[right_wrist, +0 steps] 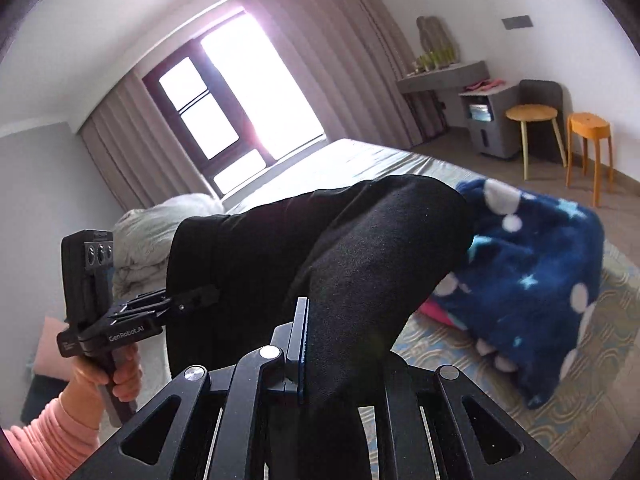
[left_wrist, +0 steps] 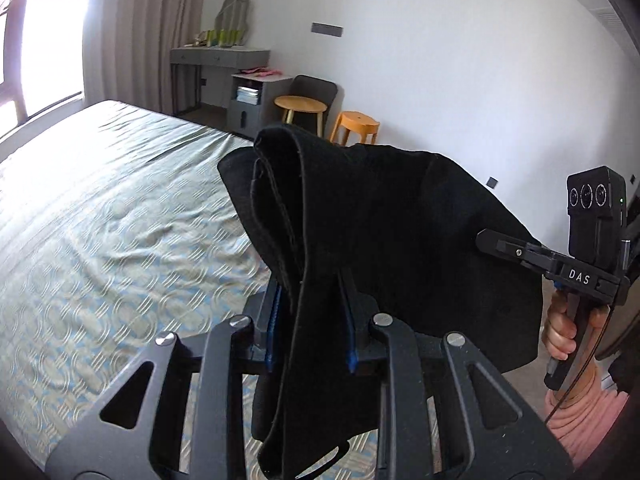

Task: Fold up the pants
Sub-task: 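Carry the pants with both grippers onto the stack of blue and pink clothes, then open both grippers to release the pants on the clothes stack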

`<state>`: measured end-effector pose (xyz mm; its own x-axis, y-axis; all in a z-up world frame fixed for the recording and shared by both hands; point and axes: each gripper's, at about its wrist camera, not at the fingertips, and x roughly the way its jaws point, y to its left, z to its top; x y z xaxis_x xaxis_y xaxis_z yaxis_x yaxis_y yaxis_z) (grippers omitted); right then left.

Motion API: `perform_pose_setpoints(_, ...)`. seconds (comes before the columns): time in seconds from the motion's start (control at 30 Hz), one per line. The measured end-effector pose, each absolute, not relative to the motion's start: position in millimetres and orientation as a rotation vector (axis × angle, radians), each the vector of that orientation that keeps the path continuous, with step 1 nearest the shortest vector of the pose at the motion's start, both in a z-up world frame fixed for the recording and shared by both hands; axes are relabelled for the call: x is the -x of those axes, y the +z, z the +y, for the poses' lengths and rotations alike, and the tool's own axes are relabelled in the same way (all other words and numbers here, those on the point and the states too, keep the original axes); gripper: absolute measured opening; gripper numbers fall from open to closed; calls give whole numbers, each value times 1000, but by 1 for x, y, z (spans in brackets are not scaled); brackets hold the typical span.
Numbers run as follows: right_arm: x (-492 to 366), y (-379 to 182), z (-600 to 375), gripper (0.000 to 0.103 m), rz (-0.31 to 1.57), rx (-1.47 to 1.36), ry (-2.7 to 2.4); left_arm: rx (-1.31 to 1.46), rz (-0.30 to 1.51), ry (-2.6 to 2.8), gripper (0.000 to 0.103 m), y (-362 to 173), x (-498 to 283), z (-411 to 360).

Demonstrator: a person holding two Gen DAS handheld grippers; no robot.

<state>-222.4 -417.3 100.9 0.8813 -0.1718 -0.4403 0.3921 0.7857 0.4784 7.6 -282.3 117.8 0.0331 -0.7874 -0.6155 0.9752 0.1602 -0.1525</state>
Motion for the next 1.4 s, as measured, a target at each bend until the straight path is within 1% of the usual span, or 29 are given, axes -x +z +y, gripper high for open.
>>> perform_pose_setpoints(0.13, 247, 114, -461, 10, 315, -599, -425, -413, 631, -1466, 27, 136, 8, -362)
perform_pose_setpoints(0.27, 262, 109, -511, 10, 282, -659, -524, -491, 584, -1496, 28, 131, 19, -439)
perform_pose_setpoints(0.3, 262, 104, -523, 10, 283, -679, -544, -521, 570, -1483, 29, 122, 22, -458)
perform_pose_setpoints(0.37, 260, 84, -549, 11, 301, -741, -580, -605, 565, -1398, 35, 92, 20, -492)
perform_pose_setpoints(0.4, 254, 66, -564, 11, 336, -783, -598, -663, 574, -1312, 35, 70, 16, -511)
perform_pose_setpoints(0.43, 246, 48, -576, 12, 374, -820, -628, -706, 592, -1237, 33, 48, 8, -522)
perform_pose_setpoints(0.5, 230, 3, -595, 19, 510, -850, -730, -744, 647, -1161, 33, 10, -9, -535)
perform_pose_setpoints(0.53, 229, -15, -598, 23, 556, -841, -770, -709, 635, -1183, 33, 5, -11, -531)
perform_pose_setpoints(0.6, 229, -30, -593, 23, 547, -792, -804, -691, 586, -1192, 33, 5, -8, -524)
perform_pose_setpoints(0.83, 235, -27, -585, 30, 542, -764, -827, -791, 490, -1178, 33, 20, 20, -518)
perform_pose_setpoints(0.9, 231, -25, -581, 37, 557, -740, -857, -794, 477, -1175, 33, 23, 26, -514)
perform_pose_setpoints(0.97, 234, -23, -579, 48, 582, -717, -899, -785, 474, -1191, 33, 28, 33, -508)
perform_pose_setpoints(1.13, 255, 0, -557, 49, 569, -699, -972, -724, 425, -1272, 34, 56, 58, -475)
perform_pose_setpoints(1.2, 265, 13, -544, 49, 537, -687, -979, -697, 412, -1301, 36, 69, 69, -460)
perform_pose_setpoints(1.23, 271, 21, -536, 49, 518, -679, -978, -681, 408, -1312, 40, 74, 72, -455)
perform_pose_setpoints(1.27, 276, 30, -527, 49, 501, -669, -976, -661, 403, -1326, 48, 79, 76, -449)
perform_pose_setpoints(1.33, 283, 46, -508, 49, 478, -634, -967, -611, 390, -1350, 56, 93, 85, -430)
perform_pose_setpoints(1.4, 286, 61, -489, 49, 470, -587, -960, -572, 380, -1376, 57, 103, 93, -411)
